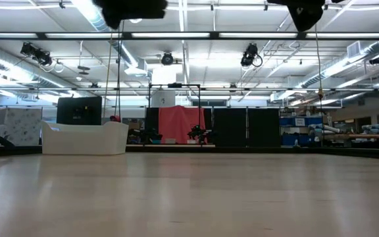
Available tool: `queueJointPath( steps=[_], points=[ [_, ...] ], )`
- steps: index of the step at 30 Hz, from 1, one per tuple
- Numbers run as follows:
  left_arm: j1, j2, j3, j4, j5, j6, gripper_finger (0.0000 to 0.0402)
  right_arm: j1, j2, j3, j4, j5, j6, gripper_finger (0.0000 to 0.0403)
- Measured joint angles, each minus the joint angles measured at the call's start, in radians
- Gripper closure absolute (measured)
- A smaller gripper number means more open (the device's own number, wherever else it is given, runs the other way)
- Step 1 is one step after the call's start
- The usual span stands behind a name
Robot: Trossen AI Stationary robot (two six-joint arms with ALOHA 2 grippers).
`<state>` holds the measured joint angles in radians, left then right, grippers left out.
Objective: Sort produce into baskets
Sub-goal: Return to Home Position
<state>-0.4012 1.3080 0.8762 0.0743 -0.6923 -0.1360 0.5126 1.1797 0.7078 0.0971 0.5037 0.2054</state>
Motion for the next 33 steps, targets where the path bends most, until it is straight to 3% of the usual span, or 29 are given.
queueJointPath(
  steps=[6, 14, 21, 26, 33],
  points=[
    [0.013, -0.215, -0.273, 0.214, 0.114, 0.018, 0.0261, -0.017, 0.000, 0.000, 0.045, 0.025, -0.053, 0.0396],
    [0.037, -0.510, -0.480, 0.227, 0.131, 0.093, 0.0261, -0.089, -0.024, -0.001, 0.140, -0.040, -0.164, 0.0397],
    [0.070, -0.743, -0.612, 0.228, 0.196, 0.115, 0.0261, -0.162, -0.054, -0.121, 0.390, -0.161, -0.198, 0.0397],
    [0.116, -0.795, -0.720, 0.350, 0.378, 0.167, 0.0261, -0.197, -0.066, -0.260, 0.613, -0.191, -0.174, 0.0397],
    [0.207, -0.791, -0.787, 0.398, 0.417, 0.100, 0.0261, -0.222, -0.072, -0.411, 0.837, -0.202, -0.147, 0.0397]
  ],
)
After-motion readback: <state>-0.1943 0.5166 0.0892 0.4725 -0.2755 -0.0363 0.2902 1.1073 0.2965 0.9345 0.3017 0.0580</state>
